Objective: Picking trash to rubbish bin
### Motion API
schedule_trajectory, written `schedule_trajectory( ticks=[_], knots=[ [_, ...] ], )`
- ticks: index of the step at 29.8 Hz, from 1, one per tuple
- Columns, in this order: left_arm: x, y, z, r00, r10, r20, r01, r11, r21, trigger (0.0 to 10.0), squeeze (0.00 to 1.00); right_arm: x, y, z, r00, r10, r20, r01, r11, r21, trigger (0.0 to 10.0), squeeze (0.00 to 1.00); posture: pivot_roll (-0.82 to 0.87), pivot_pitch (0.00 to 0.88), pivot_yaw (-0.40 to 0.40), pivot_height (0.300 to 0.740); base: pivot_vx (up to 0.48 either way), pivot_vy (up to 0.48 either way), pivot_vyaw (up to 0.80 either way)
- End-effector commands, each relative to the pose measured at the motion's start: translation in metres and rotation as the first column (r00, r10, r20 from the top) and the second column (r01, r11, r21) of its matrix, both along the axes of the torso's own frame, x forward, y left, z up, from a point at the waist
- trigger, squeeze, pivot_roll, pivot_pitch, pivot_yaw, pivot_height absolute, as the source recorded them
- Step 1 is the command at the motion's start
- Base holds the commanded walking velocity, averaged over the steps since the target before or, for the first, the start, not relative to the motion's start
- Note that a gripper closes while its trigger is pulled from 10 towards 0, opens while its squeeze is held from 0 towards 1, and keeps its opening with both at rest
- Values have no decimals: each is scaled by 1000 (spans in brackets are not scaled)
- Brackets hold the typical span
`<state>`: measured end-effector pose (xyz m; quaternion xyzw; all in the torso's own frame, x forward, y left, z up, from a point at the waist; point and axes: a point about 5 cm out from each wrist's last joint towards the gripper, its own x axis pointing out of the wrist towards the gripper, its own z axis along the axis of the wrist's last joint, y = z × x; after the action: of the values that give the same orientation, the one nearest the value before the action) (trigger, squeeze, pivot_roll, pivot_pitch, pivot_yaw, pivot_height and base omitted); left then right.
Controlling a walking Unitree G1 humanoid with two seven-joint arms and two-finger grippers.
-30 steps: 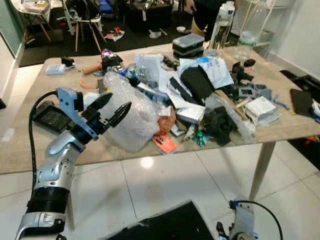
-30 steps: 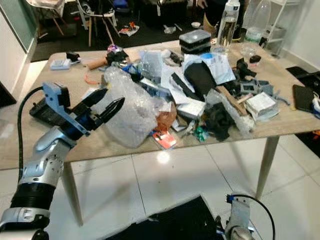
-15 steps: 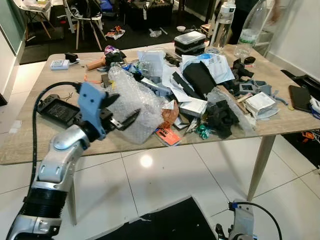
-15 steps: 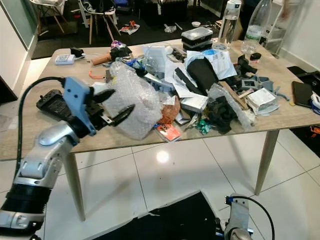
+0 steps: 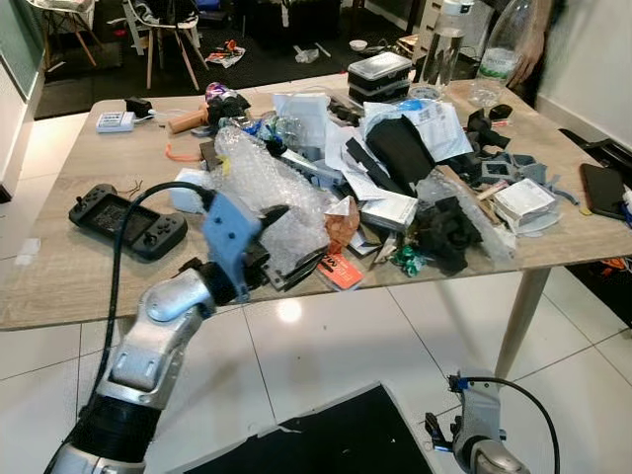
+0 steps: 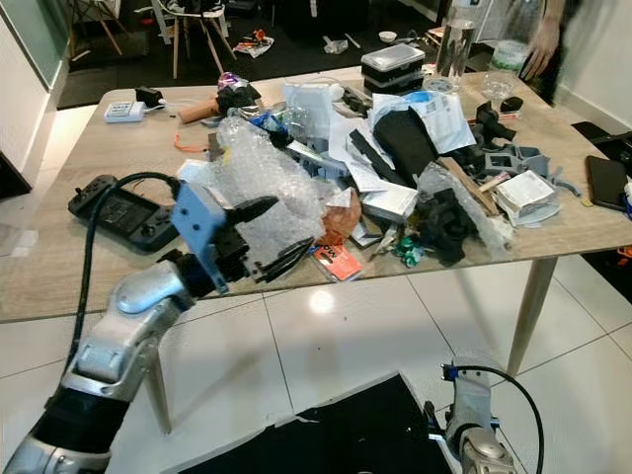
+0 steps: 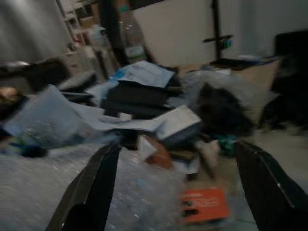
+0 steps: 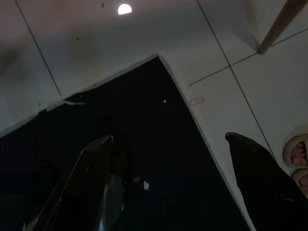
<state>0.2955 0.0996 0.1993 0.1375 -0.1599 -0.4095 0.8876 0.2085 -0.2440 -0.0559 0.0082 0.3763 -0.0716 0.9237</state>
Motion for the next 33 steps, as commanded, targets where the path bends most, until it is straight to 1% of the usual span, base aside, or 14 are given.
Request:
schedule_trajectory(
  ticks=[1,4,6,8,9,13,15,16,22,23,25,29,30,33],
  knots=[
    [-1,-10,3,994,30,102,-39,995,90,10000,0,-9,2,-6,999,-2,-36,2,1000,3,10000,0,-38,104,12,740,0,0,0],
    [-2,-15,4,984,49,173,-73,989,130,10000,0,-10,4,-7,999,-1,-36,1,1000,8,10000,0,-38,104,12,740,0,0,0],
    [-4,-18,6,979,43,200,-69,990,126,10000,0,-11,5,-8,999,0,-37,1,1000,13,10000,0,-38,104,12,740,0,0,0],
    [-6,-24,5,971,17,240,-60,984,169,10000,0,-11,6,-8,999,1,-41,-1,1000,14,10000,0,-38,104,12,740,0,0,0],
    [-10,-30,3,962,-30,273,-35,972,233,10000,0,-13,7,-10,999,4,-47,-3,1000,15,10000,0,-39,109,16,740,0,0,0],
    [-10,-34,3,958,-53,281,-17,970,242,10000,0,-14,7,-10,999,5,-53,-4,1000,15,10000,0,-40,105,15,740,0,0,0],
    [-8,-39,3,950,-67,304,-17,964,265,10000,0,-15,7,-11,998,4,-57,-3,1000,15,10000,0,-42,102,18,740,0,0,0],
    [-6,-42,0,942,-77,327,-25,955,295,10000,0,-15,7,-11,998,2,-60,-2,1000,14,10000,0,-44,100,19,740,0,0,0],
    [-1,-52,-3,934,-92,345,-28,945,327,10000,0,-17,8,-12,998,-3,-65,4,1000,14,10000,0,-50,91,25,740,0,0,0],
    [1,-58,-8,931,-97,353,-39,932,360,10000,0,-18,8,-13,998,-6,-70,7,1000,13,10000,0,-53,88,29,740,0,0,0],
    [4,-62,-14,931,-96,351,-50,922,384,10000,0,-18,9,-13,997,-8,-72,9,1000,13,10000,0,-55,86,32,740,0,0,0],
    [8,-62,-21,929,-75,363,-89,905,416,10000,0,-19,9,-14,997,-12,-73,13,1000,13,10000,0,-55,86,32,740,0,0,0],
    [15,-59,-28,926,-41,375,-146,879,455,10000,0,-19,9,-14,997,-17,-73,19,1000,14,10000,0,-59,89,37,740,0,0,0],
    [20,-55,-36,927,-16,375,-186,850,493,10000,0,-20,9,-14,997,-23,-74,24,1000,15,10000,0,-59,89,37,740,0,0,0]
  ],
)
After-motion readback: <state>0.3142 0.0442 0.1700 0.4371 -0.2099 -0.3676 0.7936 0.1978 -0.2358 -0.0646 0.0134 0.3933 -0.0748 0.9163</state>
